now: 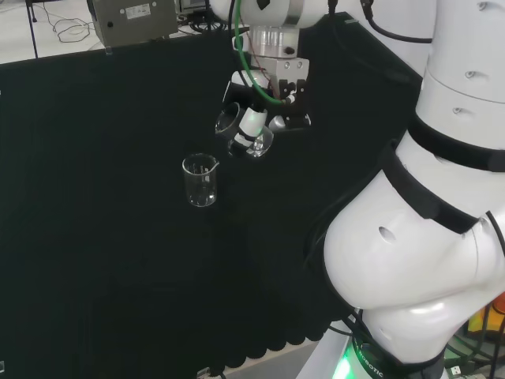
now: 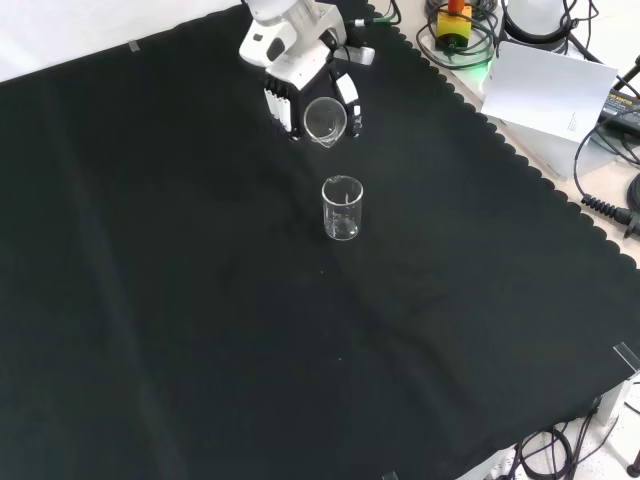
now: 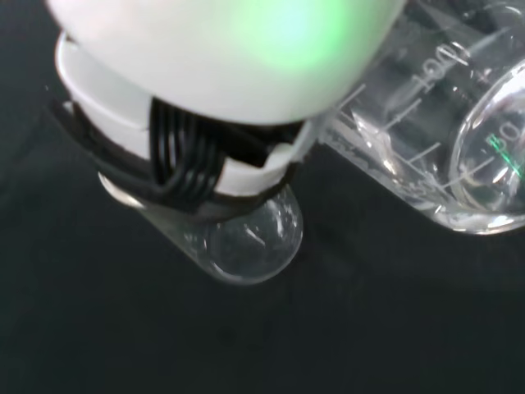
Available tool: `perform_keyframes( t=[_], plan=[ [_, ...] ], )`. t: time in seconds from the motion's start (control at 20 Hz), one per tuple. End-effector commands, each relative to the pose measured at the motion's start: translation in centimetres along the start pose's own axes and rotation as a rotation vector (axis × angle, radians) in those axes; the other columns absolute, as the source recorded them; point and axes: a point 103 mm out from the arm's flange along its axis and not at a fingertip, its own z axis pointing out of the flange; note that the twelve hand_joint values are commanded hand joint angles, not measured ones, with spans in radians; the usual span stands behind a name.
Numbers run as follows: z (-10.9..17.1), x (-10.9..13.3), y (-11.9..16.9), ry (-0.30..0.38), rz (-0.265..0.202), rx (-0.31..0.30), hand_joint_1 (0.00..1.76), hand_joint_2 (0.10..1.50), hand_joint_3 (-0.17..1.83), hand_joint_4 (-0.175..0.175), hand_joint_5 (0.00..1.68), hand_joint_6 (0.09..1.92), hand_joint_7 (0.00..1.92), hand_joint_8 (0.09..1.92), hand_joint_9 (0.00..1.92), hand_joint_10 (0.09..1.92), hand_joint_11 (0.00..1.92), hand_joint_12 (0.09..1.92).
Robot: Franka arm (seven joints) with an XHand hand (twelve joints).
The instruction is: Pour the water from the handheld beaker into the one on the table.
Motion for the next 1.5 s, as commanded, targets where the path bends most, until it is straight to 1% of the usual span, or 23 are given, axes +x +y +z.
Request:
perform_keyframes(
  t=[0.05, 0.3, 0.75, 1.0, 1.2, 1.5],
  plan=[
    [0.8, 0.9, 0.2, -0.064, 0.017, 0.071, 1.32, 0.57, 0.82, -0.175, 1.25, 0.76, 1.30, 0.73, 1.53, 0.79, 1.21, 0.73],
    [1.0, 1.5, 0.5, -0.146, 0.039, 0.102, 1.32, 0.56, 0.83, -0.175, 1.24, 0.78, 1.30, 0.75, 1.53, 0.78, 1.21, 0.76],
    [1.6, 2.0, 1.1, -0.200, 0.073, 0.157, 1.32, 0.56, 0.83, -0.175, 1.24, 0.79, 1.29, 0.76, 1.53, 0.79, 1.20, 0.76],
    [1.6, 1.7, 1.5, -0.227, 0.093, 0.191, 1.32, 0.57, 0.83, -0.175, 1.23, 0.79, 1.29, 0.77, 1.53, 0.79, 1.20, 0.76],
    [1.5, 1.9, 1.7, -0.251, 0.096, 0.213, 1.32, 0.57, 0.83, -0.175, 1.23, 0.80, 1.28, 0.77, 1.53, 0.79, 1.20, 0.77],
    [0.9, 2.5, 2.0, -0.307, 0.099, 0.233, 1.32, 0.57, 0.83, -0.175, 1.22, 0.81, 1.28, 0.78, 1.53, 0.80, 1.20, 0.77]
  ],
)
